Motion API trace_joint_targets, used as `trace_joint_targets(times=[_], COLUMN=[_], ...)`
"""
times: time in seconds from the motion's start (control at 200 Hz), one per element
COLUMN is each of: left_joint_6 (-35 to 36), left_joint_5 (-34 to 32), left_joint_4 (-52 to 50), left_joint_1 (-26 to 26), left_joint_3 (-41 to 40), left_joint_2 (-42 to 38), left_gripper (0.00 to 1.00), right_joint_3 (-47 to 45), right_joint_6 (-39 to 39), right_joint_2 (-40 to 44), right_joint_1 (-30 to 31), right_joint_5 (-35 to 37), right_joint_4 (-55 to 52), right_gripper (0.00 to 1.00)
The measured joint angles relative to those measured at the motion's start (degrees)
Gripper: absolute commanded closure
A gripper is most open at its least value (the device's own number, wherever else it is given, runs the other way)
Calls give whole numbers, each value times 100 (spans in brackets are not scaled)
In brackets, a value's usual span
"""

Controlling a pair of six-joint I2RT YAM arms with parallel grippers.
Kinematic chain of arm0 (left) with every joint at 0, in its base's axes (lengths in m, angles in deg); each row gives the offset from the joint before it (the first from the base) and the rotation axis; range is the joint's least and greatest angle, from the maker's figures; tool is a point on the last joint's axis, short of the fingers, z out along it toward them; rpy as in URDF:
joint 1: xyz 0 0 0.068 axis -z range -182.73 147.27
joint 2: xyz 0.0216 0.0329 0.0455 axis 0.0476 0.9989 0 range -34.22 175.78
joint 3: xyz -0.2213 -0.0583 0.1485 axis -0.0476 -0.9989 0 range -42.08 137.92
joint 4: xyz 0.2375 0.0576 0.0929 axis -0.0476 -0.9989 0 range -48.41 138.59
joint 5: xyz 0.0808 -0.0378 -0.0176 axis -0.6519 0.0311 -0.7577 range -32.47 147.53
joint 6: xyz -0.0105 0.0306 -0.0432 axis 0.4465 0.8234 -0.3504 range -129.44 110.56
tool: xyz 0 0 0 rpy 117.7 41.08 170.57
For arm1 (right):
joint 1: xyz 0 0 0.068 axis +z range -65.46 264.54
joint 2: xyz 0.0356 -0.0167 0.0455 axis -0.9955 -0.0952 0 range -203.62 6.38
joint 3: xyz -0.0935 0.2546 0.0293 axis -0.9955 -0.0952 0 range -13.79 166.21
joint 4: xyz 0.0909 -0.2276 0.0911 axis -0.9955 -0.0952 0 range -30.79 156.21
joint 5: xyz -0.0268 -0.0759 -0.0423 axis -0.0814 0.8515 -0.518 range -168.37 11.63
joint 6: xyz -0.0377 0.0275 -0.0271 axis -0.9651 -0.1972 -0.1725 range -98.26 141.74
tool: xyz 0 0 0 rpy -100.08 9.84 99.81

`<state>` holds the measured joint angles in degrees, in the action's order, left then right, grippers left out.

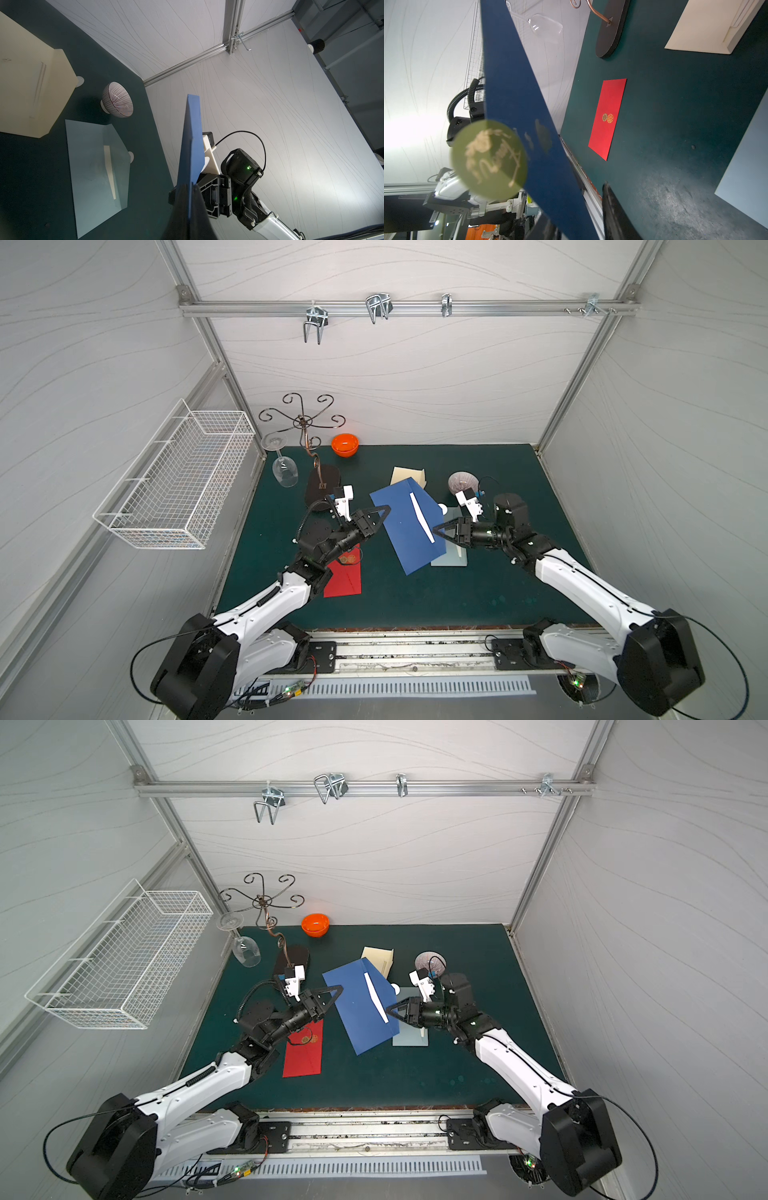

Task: Open the envelope
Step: Place the envelope at the center of the board.

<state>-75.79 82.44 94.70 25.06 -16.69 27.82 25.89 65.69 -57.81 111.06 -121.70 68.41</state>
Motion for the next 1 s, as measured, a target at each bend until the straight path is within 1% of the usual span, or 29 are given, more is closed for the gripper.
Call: trace_joint_targets(times=[0.075,0.145,0.395,0.505,0.6,0.71,0.785,0.825,0.845,0.951,1.001], left_joint_6=[-11,-17,-79,-76,-39,33,70,52,101,223,271], left_joint_5=[2,11,63,61,39,-31,-114,-155,-188,-354,-481], left_joint_4=[2,7,11,0,-90,-337,-533,-654,-726,-1163,-1421], left_joint_1=[0,0,0,0,0,0,0,0,0,0,0], left_joint_3=[0,2,33,33,33,33,33,35,37,72,96], left_joint_2=[0,15,142,144,144,144,144,144,144,144,142], left_gripper=[100,100,100,100,100,85,68,56,51,38,34], right_joint_3=[-15,-39,-76,-76,-101,-133,-162,-164,-164,-164,-164], right_joint_6=[9,22,35,2,-37,-81,-98,-114,-136,-236,-282], right_joint_2=[0,0,2,17,46,87,129,140,142,140,136], right_joint_1=[-59,-79,-79,-79,-79,-79,-79,-79,-76,-22,24], right_joint_5=[-70,-129,-236,-212,-166,-103,-31,24,63,339,479], right_joint_4=[37,70,144,140,122,57,9,-42,-63,-273,-378], right_gripper=[74,80,89,95,97,98,98,98,98,99,99])
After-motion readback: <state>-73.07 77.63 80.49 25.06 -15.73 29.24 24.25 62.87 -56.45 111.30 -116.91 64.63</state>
